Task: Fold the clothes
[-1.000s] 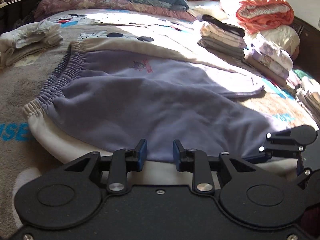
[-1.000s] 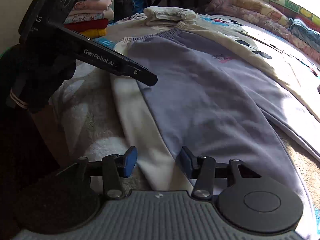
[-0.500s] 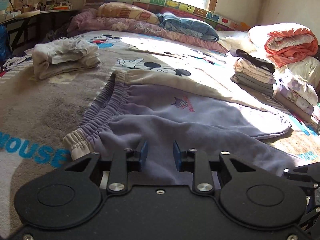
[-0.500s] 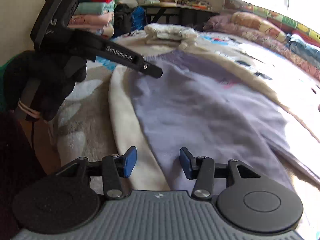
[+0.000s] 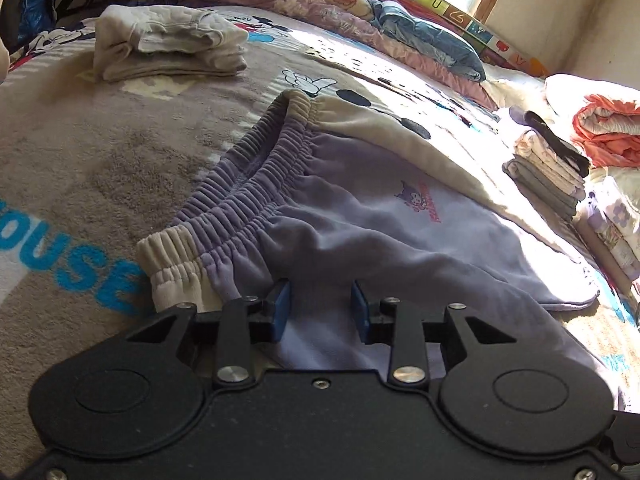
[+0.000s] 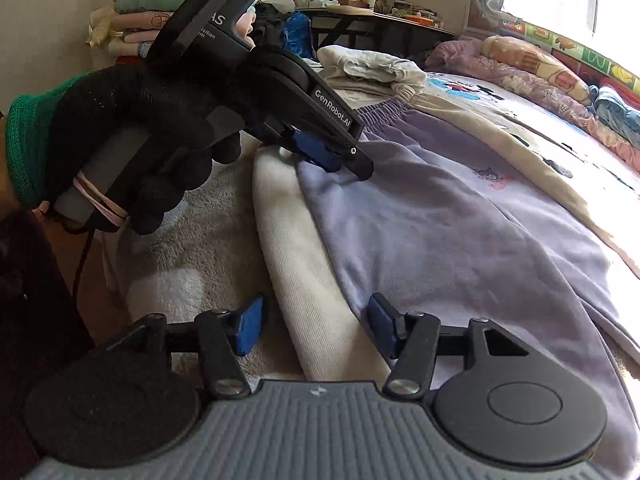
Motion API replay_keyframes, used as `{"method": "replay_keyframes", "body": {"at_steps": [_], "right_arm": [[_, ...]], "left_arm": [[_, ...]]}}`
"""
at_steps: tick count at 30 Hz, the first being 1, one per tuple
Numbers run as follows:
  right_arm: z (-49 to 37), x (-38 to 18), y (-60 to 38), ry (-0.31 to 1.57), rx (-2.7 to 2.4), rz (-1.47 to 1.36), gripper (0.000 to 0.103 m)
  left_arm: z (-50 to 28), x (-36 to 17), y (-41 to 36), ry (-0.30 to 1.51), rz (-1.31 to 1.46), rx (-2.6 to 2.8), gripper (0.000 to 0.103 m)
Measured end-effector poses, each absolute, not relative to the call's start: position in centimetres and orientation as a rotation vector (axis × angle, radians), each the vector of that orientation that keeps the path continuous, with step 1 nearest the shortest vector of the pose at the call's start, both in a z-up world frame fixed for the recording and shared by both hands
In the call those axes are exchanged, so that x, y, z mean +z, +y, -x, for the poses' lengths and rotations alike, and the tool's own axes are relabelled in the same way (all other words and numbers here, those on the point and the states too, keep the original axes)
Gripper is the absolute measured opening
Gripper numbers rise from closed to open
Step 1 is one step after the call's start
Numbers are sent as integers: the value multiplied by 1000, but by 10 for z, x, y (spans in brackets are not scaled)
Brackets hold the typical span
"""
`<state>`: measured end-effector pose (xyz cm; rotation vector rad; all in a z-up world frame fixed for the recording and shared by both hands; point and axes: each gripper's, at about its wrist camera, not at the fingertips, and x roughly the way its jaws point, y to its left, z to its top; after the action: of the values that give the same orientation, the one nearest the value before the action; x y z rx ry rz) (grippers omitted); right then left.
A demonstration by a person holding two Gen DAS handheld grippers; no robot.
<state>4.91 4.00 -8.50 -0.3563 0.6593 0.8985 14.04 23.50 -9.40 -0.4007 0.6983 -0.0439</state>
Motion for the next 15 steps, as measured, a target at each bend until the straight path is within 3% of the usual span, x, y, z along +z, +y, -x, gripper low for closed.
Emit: {"method": "replay_keyframes", "body": {"at_steps": [5, 8, 11, 15], "right_arm": [[-48, -65, 23, 593, 879, 312, 52], [-68, -64, 14, 563, 785, 282, 55], [-100, -87, 8, 710, 772, 238, 58], [-100, -82, -2, 755, 825, 222, 59]], "left_arm": [[-139, -77, 231, 590, 419, -107, 32], [-161, -91, 218, 717, 351, -83, 33], [-169, -91, 214, 747, 314, -73, 42], [-168, -76, 217, 667, 309, -65, 42]]}}
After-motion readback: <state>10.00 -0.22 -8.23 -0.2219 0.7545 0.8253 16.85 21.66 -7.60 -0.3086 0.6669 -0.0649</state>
